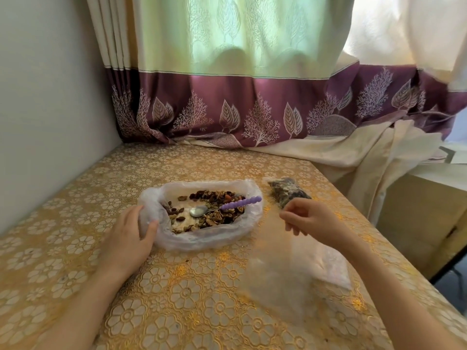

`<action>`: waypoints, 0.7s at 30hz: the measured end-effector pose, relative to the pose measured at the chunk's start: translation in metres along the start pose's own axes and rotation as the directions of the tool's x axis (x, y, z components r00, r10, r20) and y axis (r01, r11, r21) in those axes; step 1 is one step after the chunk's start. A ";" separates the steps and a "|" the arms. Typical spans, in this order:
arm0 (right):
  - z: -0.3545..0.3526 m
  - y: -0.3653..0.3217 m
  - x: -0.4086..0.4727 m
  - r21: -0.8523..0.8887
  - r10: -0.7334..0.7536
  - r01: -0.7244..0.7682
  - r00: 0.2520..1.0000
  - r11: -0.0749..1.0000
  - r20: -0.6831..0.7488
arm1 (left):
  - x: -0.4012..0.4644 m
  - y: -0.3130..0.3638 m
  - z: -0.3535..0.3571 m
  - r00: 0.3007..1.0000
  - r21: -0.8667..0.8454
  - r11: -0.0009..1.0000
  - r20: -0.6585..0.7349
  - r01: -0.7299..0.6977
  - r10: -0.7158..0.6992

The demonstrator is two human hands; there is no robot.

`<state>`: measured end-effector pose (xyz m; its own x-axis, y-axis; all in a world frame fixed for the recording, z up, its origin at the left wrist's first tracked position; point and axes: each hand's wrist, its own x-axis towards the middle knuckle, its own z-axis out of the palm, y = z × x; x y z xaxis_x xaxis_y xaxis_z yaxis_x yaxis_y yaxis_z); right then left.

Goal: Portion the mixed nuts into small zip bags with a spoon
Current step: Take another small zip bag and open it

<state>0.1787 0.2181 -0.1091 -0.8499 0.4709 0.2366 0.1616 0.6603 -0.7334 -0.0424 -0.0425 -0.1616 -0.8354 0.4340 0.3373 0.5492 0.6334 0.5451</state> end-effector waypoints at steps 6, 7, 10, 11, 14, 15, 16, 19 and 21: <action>0.030 -0.053 0.005 0.441 -0.099 0.146 0.987 0.885 -0.129 | -0.017 0.039 -0.019 0.974 -0.543 0.810 -0.156 -0.222 0.163; 0.041 -0.060 0.009 0.470 -0.094 0.175 0.977 0.865 -0.191 | -0.019 0.042 -0.022 0.974 -0.614 0.756 -0.126 -0.225 0.187; 0.072 -0.077 0.022 0.632 0.037 0.174 0.951 0.755 -0.306 | -0.018 0.042 -0.025 0.981 -0.759 0.641 0.016 -0.115 0.195; 0.082 -0.080 0.025 0.689 0.095 0.146 0.949 0.710 -0.299 | -0.016 0.040 -0.026 0.983 -0.797 0.601 0.067 -0.051 0.171; 0.105 -0.081 0.026 0.743 0.142 0.059 0.969 0.667 -0.204 | -0.010 0.030 -0.026 0.999 -0.808 0.589 0.034 0.008 0.032; 0.111 -0.080 0.025 0.737 0.126 0.031 0.980 0.675 -0.156 | -0.008 0.027 -0.026 0.999 -0.794 0.608 -0.027 -0.007 -0.023; 0.115 -0.077 0.024 0.725 0.111 -0.002 0.988 0.689 -0.103 | -0.006 0.024 -0.026 0.994 -0.775 0.631 -0.085 -0.023 -0.068; 0.121 -0.068 0.018 0.729 0.091 -0.127 0.992 0.673 0.089 | -0.003 0.020 -0.027 0.967 -0.708 0.704 -0.213 -0.053 -0.141; 0.122 -0.064 0.015 0.750 0.058 -0.215 0.971 0.625 0.231 | -0.003 0.018 -0.027 0.951 -0.662 0.744 -0.280 -0.095 -0.129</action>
<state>0.0942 0.1116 -0.1359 -0.9318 0.3608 0.0403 -0.0921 -0.1276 -0.9875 -0.0303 -0.0497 -0.1316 -0.8717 0.1518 0.4660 0.4723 0.0063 0.8814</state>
